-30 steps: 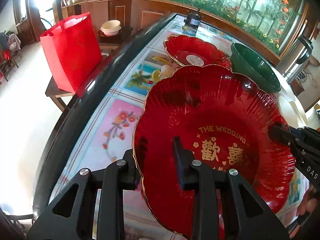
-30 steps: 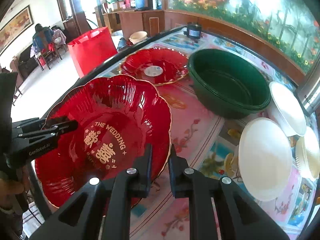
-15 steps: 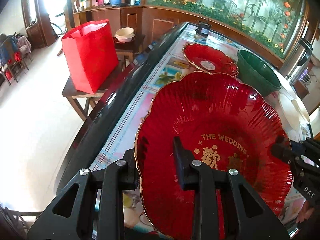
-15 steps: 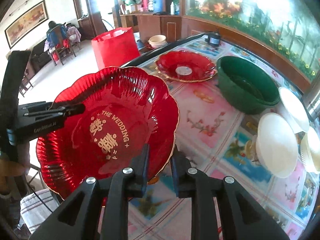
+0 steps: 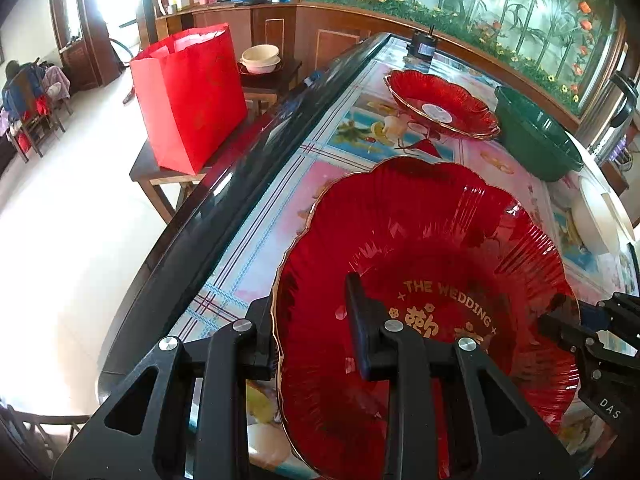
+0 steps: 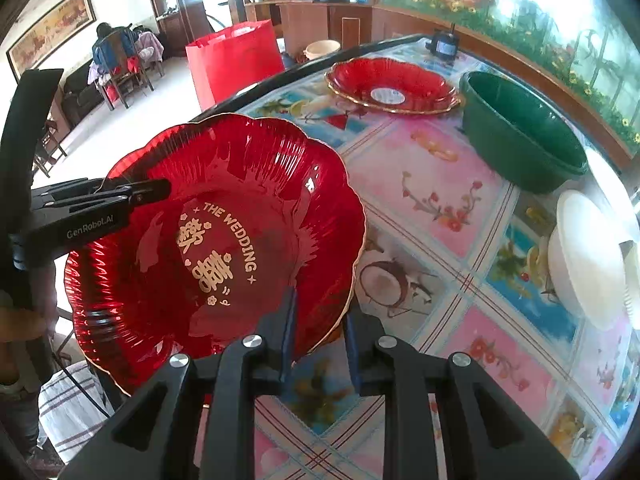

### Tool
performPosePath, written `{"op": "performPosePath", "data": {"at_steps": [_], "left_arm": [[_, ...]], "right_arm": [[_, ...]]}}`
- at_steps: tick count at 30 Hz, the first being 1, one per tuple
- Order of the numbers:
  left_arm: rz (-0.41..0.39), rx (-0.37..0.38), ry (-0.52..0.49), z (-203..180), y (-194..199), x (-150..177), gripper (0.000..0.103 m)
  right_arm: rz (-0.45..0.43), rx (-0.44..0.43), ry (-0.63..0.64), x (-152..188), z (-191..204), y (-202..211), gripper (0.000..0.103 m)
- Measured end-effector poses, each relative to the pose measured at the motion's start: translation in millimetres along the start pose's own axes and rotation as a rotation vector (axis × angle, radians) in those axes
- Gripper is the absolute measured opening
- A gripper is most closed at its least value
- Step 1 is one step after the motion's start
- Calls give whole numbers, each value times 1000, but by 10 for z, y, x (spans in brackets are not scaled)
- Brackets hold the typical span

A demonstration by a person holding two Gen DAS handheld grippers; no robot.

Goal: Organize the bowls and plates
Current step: 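Lift the red wedding plate with the left tool and carry it, then grip the smaller red plate with white sticker using the left tool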

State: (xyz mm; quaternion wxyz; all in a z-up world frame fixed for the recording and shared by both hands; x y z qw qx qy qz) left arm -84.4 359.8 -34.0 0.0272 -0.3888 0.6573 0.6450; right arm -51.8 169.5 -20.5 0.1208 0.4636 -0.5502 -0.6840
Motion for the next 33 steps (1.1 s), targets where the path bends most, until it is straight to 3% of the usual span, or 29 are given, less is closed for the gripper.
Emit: {"op": "performPosePath", "data": {"at_steps": [5,8,10,12,16,24,31,33], "left_arm": [[-4,-4,6,10,4,-4,28],[5,-12,-3,18,-17,-4,35],[2,-3,-6,22,-11,-12,48],[-15,-5,-3,41,17,-44,57],[-23,-2,1,65,55,-110,62],[-32,4,-42,-19,106,-404,62],[23,59,-53,-179,17,-858,62],[12,41,-73,-241,-9,-1038,62]], "right_arm": [[10,-7,7,24,35,-10,23],[8,-32,-6,26,34,-8,24],[6,-47,-16,23,12,11,30],[4,-62,-24,7,-13,35,43],[-12,-95,-48,-38,-83,111,47],[-35,-93,-128,-317,-491,100,48],[-1,-130,-187,-669,-739,-275,51],[8,-155,-212,-758,-822,-392,51]]}}
Point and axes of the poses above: each gripper's, at about its wrist camera, not at the fingertips, and y roughly against the way its jaws point, z to its left, x to its underside, the point moved 7 cm from there along -y, roughly the way its jaws point, and after that the axes turned 9 degrees about y, right-handed, at the moved point
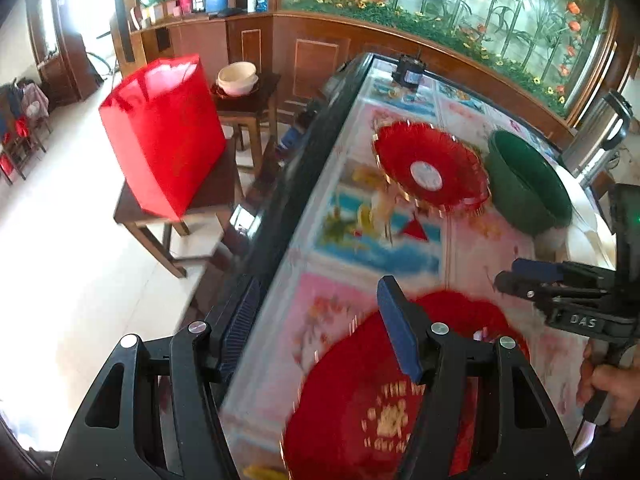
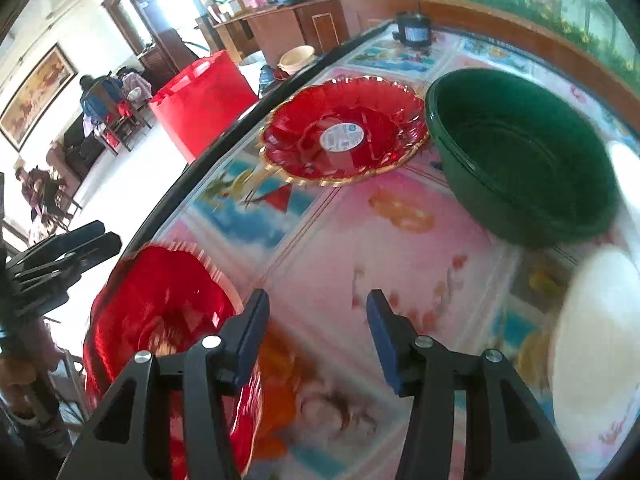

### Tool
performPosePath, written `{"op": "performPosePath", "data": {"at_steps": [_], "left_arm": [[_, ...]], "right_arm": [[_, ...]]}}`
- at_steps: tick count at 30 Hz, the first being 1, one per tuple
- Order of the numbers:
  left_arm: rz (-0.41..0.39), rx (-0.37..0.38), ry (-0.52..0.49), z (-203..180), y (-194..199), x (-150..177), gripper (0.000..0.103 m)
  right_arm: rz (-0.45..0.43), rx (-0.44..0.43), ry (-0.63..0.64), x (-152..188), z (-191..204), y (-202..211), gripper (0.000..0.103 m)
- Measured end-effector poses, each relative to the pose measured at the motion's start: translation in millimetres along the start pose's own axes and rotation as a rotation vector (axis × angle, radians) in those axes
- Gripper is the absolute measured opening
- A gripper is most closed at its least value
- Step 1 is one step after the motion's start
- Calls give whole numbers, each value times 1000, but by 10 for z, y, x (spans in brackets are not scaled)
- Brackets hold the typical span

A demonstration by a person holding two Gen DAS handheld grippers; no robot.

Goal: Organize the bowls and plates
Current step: 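Grip the smaller red plate with white sticker using the left tool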

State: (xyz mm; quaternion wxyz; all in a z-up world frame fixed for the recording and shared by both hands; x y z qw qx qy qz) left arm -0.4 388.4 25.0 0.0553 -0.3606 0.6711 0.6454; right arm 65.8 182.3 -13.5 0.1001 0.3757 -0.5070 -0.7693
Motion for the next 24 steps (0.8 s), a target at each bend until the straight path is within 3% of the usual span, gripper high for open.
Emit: {"op": "performPosePath", "data": {"at_steps": [3,8,14,24], "left_arm": [[2,-33,-27,-83,-106,-233,62],[79,-13,-17,-202,-437,-485,62],[130,-39,-38,-399,-894,-711,62],[170,-10,-42,-674,-1315,-962,62]], "right_arm": [[14,-9,-26,-141,-148,-128,51],[2,-4,-83,-333,-447,-160,51],[-15,8,-132,-520,-756,-170,52],[-31,-23,-155,-591,-798,-225,51]]}}
Point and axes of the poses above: each gripper's, at about its wrist camera, not at the fingertips, and y roughly against the way its jaws point, z to its left, x to its underside, the point moved 7 cm from there along -y, roughly the way its jaws point, and after that the axes turned 9 degrees about y, right-handed, at the moved point
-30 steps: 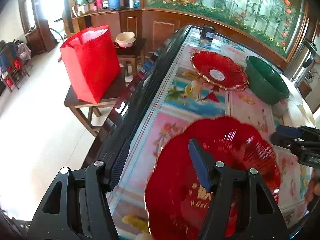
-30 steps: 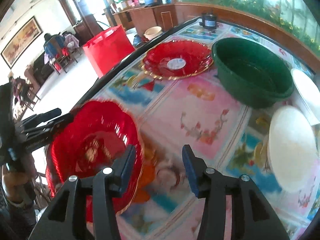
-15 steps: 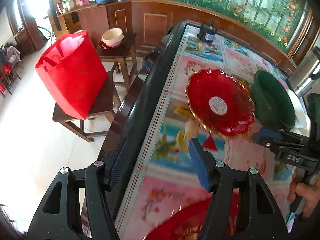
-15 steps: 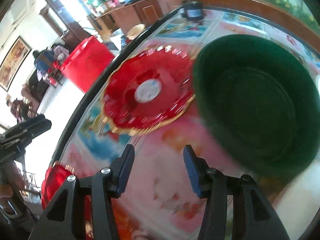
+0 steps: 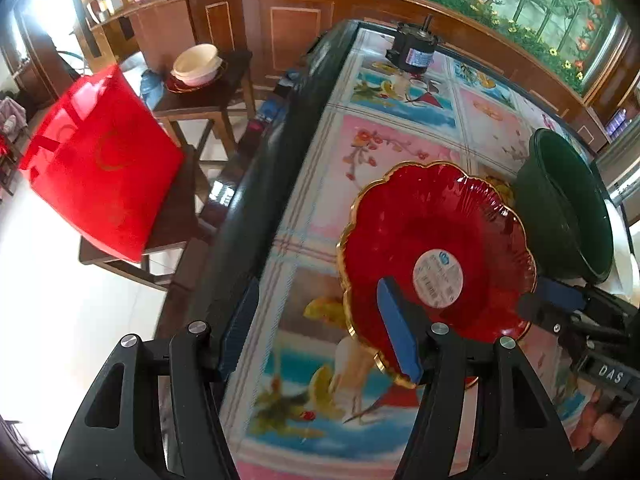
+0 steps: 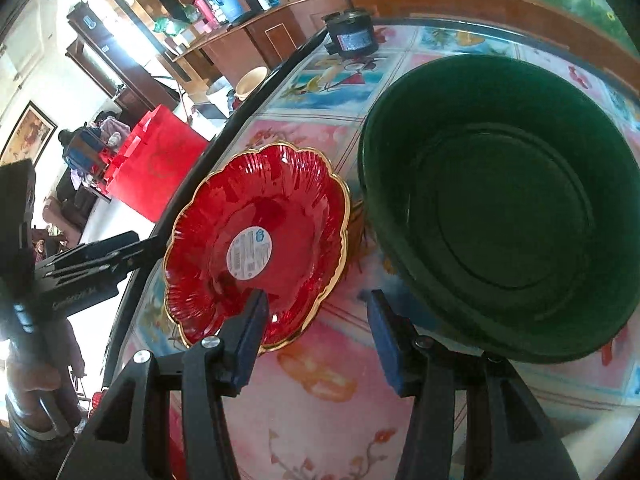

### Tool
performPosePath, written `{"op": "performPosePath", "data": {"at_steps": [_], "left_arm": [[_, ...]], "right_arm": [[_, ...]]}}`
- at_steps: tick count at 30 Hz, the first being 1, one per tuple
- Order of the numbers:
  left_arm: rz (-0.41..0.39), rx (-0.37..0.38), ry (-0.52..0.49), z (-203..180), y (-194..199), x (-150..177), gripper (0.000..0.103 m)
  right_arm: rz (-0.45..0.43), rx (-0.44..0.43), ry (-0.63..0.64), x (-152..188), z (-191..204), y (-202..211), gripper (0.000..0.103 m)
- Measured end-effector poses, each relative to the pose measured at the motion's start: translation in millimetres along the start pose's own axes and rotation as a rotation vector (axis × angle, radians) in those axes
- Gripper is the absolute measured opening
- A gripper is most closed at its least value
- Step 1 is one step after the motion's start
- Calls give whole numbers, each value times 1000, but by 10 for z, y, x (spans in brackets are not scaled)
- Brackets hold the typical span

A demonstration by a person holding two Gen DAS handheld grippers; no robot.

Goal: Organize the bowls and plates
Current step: 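Grip the smaller red plate with white sticker using the left tool, then lift the stacked red plates together with the left tool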

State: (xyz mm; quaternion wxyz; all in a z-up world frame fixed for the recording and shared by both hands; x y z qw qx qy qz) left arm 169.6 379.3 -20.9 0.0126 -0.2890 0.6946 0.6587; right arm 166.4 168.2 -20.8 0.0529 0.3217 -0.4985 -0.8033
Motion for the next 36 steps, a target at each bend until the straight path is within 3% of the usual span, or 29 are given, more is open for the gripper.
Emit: {"op": "performPosePath", "data": {"at_steps": [7,14,15,16,17,25,36], "left_arm": [[30,3,9,-65,-156,-81,63],[32,12,-9,-141,-213,-73,62],[27,11,-13,-151,-221,-78,53],[28,12,-17,-160,-236,-80,30],[43,11,-20,-168,-264,-71,22],[34,12,-16,-159,-256,-78,21],[2,0,-23,-96,55,67,20]], "right_arm": [[-15,-6,15,-83,43,-1,45],[-7,1,32,-125,18,-65,29],[-8,-1,32,-129,14,-65,26],[-9,-5,29,-136,3,-62,26],[-8,-8,30,-137,-2,-67,24],[1,29,72,-127,48,-86,22],[-9,35,103,-63,229,24,22]]}}
Point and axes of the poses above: each gripper's, at about its wrist camera, not at the fingertips, and y roughly against the way its jaws point, z to its left, x to its underside, the point moved 7 cm from there along -y, roughly the way its jaws point, and after that the axes turned 9 degrees about y, right-handed, at the moved point
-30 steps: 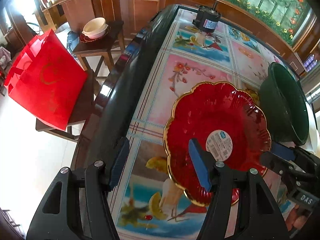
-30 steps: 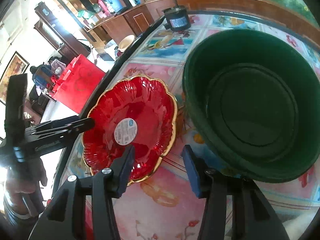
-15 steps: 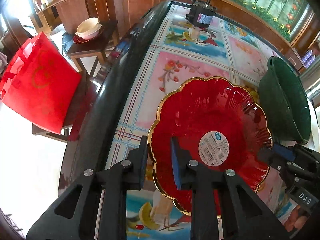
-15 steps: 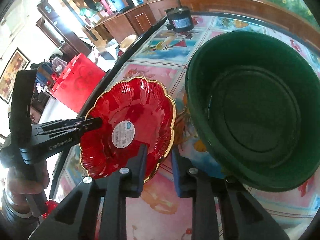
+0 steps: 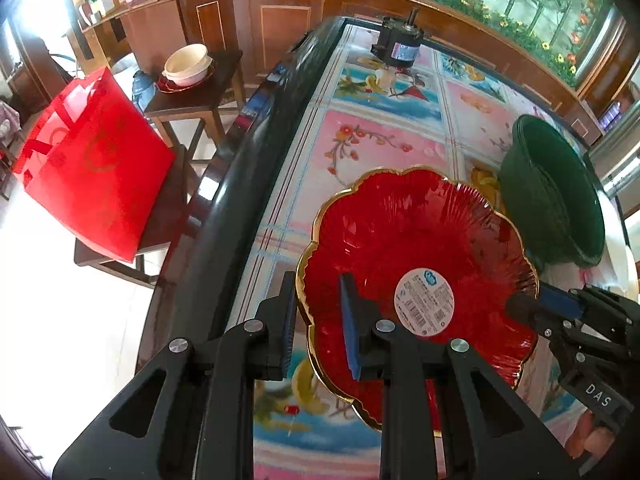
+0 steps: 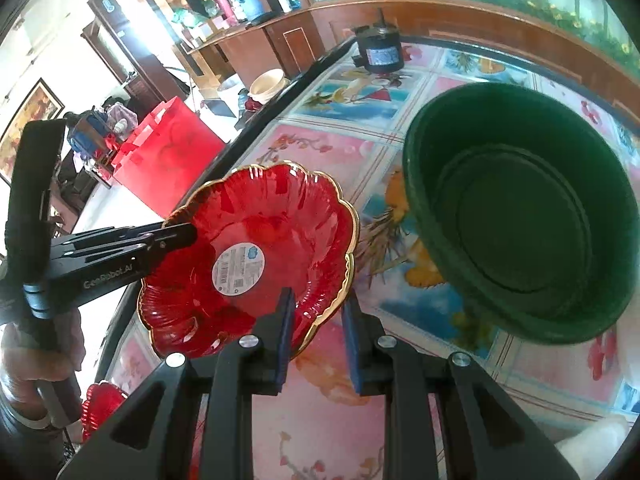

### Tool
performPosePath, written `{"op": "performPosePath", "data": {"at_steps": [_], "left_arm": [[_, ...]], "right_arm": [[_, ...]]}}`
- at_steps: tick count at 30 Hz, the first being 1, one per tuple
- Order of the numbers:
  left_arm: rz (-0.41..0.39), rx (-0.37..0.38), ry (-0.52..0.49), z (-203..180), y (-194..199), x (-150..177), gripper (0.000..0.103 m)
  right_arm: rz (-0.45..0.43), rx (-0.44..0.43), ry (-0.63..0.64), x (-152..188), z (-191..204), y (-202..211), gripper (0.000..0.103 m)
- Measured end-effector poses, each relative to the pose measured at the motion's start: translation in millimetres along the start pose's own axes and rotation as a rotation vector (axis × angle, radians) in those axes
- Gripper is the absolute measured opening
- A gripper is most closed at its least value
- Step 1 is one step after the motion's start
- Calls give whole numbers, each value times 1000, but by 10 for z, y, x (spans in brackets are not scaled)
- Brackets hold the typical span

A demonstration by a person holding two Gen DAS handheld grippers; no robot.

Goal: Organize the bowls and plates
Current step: 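Lift the stacked red plates together with the left tool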

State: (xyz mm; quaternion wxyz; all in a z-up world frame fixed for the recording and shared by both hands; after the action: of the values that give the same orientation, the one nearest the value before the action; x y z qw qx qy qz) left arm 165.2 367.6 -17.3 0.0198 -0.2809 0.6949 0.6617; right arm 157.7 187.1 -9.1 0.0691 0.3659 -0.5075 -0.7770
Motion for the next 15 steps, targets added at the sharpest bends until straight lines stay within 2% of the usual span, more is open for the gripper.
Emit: {"op": "performPosePath", "data": {"at_steps": [7,15], "left_arm": [[-14,27,16,32,171,155,20],[-86,50,4,7,625,310,20]], "right_arm": [[3,3,22,78,91,79,22],[-37,13,42,149,231,298,25]]}}
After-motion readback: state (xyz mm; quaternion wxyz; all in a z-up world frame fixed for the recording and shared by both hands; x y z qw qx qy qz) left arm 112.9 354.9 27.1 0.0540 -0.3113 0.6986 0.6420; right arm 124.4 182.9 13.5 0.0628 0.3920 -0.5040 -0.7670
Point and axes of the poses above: each gripper's, at about its wrist camera, not at the fingertips, and y roughly against the way its jaws point, z to its left, x to its underside, the point moved 7 cm from there along -y, roughly the way its jaws point, and after that the axes turned 9 degrees about y, right-handed, at the moved point
